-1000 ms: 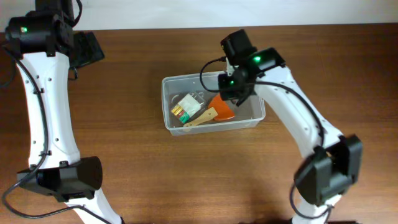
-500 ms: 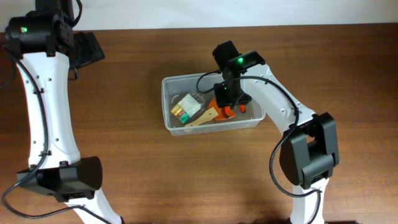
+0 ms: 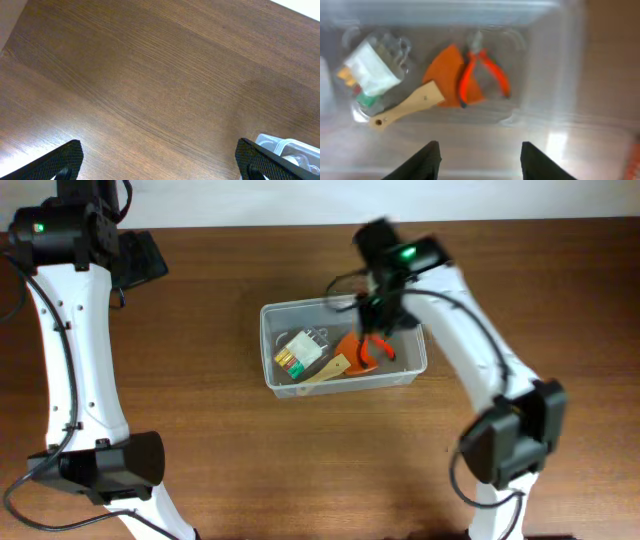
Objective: Pack container
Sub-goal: 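Lower the pliers into the box, open the right gripper, withdraw, then lower the right gripper onto the orange socket strip and grasp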
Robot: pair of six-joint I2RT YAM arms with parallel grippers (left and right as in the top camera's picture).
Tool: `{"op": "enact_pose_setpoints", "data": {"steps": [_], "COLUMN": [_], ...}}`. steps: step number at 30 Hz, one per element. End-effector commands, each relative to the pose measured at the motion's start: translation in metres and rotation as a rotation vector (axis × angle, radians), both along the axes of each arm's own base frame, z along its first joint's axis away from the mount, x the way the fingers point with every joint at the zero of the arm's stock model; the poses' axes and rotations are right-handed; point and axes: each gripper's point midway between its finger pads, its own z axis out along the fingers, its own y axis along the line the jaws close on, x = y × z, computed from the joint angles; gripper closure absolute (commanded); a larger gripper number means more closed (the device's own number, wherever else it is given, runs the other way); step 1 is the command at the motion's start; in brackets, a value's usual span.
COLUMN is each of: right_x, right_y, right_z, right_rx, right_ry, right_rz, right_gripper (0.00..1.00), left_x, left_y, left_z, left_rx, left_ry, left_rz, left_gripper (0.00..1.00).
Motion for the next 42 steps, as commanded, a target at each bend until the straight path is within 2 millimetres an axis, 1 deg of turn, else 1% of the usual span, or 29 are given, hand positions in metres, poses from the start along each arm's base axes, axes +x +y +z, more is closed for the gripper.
{"op": "enact_pose_setpoints", "data": {"steps": [1, 3, 4, 5, 6, 10, 13, 16, 18, 20, 23, 24, 30, 31, 34, 39, 42], "right_x": [0.006, -0.001, -0.006, -0.017, -0.025, -0.059, -0.077, -0.088, -0.093, -0.097, -0.096, -0.094, -0.094, -0.095, -0.101, -0.099, -0.103], "right_y": [-0.069, -0.106, -0.122, -0.154, -0.17, -0.226, -0.255, -0.276, -0.285, -0.291, -0.294, -0.294, -0.295, -0.295, -0.292, -0.293, -0.292], "right_z": [0.094, 0.119, 0.129, 0.144, 0.15, 0.162, 0.162, 0.155, 0.143, 0.125, 0.095, 0.082, 0.008, -0.006, -0.037, -0.073, -0.092], "right_rx": [-0.034, -0.06, -0.072, -0.085, -0.089, -0.12, -0.137, -0.142, -0.137, -0.134, -0.133, -0.133, -0.138, -0.14, -0.148, -0.156, -0.155], "right_ry": [-0.208, -0.247, -0.262, -0.284, -0.29, -0.271, -0.245, -0.207, -0.167, -0.115, -0.053, -0.036, 0.05, 0.066, 0.104, 0.094, 0.101], "right_rz": [-0.096, -0.162, -0.2, -0.277, -0.319, -0.453, -0.536, -0.592, -0.615, -0.633, -0.63, -0.628, -0.587, -0.569, -0.494, -0.461, -0.459], "right_gripper": [0.44, 0.43, 0.43, 0.42, 0.42, 0.42, 0.41, 0.41, 0.41, 0.41, 0.4, 0.38, 0.36, 0.37, 0.37, 0.36, 0.35], "left_x": [-0.002, -0.002, -0.002, -0.002, -0.002, -0.002, -0.002, -0.002, -0.002, -0.002, -0.002, -0.002, -0.002, -0.002, -0.002, -0.002, -0.002], "left_y": [0.0, 0.0, 0.0, 0.0, 0.0, 0.0, 0.0, 0.0, 0.0, 0.0, 0.0, 0.0, 0.0, 0.0, 0.0, 0.0, 0.0], "left_z": [0.004, 0.004, 0.004, 0.004, 0.004, 0.004, 0.004, 0.004, 0.004, 0.004, 0.004, 0.004, 0.004, 0.004, 0.004, 0.004, 0.004], "left_rx": [-0.003, -0.003, -0.003, -0.003, -0.003, -0.003, -0.003, -0.003, -0.003, -0.003, -0.003, -0.003, -0.003, -0.003, -0.003, -0.003, -0.003], "left_ry": [-0.012, -0.011, -0.011, -0.012, -0.012, -0.012, -0.012, -0.012, -0.012, -0.012, -0.012, -0.011, -0.012, -0.011, -0.011, -0.012, -0.012], "left_rz": [0.005, 0.005, 0.004, 0.004, 0.004, 0.004, 0.004, 0.004, 0.004, 0.004, 0.004, 0.004, 0.004, 0.004, 0.004, 0.004, 0.004], "left_gripper": [0.01, 0.01, 0.01, 0.01, 0.01, 0.01, 0.01, 0.01, 0.01, 0.01, 0.01, 0.01, 0.01, 0.01, 0.01, 0.01, 0.01]}}
